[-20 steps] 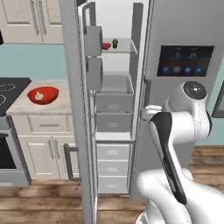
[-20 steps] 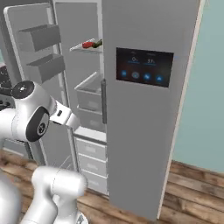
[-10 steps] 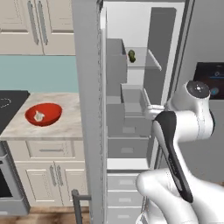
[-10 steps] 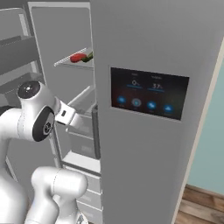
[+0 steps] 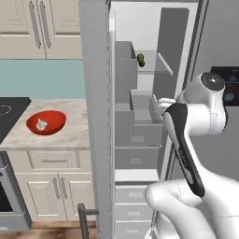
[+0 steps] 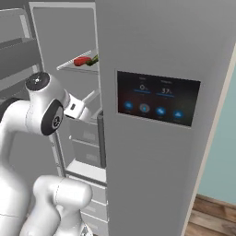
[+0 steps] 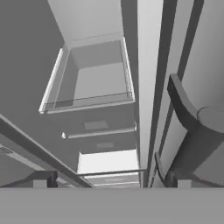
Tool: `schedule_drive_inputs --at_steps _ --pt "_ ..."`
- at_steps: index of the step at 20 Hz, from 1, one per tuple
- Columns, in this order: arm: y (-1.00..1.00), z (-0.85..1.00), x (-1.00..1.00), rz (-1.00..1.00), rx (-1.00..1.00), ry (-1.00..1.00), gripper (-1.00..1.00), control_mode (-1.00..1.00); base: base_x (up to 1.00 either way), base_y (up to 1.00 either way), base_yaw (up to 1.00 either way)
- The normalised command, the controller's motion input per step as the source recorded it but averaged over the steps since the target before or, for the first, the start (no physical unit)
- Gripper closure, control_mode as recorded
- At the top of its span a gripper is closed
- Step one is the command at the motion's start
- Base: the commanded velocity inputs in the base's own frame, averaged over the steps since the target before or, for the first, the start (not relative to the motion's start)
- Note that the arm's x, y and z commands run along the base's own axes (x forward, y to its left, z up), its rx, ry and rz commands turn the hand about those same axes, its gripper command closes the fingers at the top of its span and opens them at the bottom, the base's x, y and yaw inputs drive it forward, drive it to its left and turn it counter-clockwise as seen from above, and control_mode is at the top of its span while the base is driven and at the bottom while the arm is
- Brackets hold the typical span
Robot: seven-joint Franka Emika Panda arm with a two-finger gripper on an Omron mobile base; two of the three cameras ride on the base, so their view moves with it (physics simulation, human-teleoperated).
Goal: Take the squash, garlic, and steak from the freezer and place them in the bowl on the counter.
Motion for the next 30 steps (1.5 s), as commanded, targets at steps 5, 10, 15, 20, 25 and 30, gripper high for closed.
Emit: schedule_drive_inputs --at_steps 5,10,15,20,25,30 --pt "0.30 1.00 0.00 0.16 -0.05 -0.24 -1.00 -1.00 0.00 0.00 0.00" --pt "0.41 0.99 0.37 0.04 -0.08 -0.12 -1.00 -1.00 0.00 0.00 0.00" --pt "0.02 0.48 0.91 -0.01 -0.04 0.00 -1.00 -1.00 0.00 0.00 0.00" --pt "0.00 0.17 1.00 0.00 -0.02 0.02 -1.00 -1.00 0.00 0.00 0.00" --pt "0.00 -0.26 0.95 0.00 -0.04 0.05 -1.00 -1.00 0.00 0.00 0.00" --pt "0.00 -0.22 0.98 0.00 0.00 0.06 -1.00 -1.00 0.00 0.00 0.00"
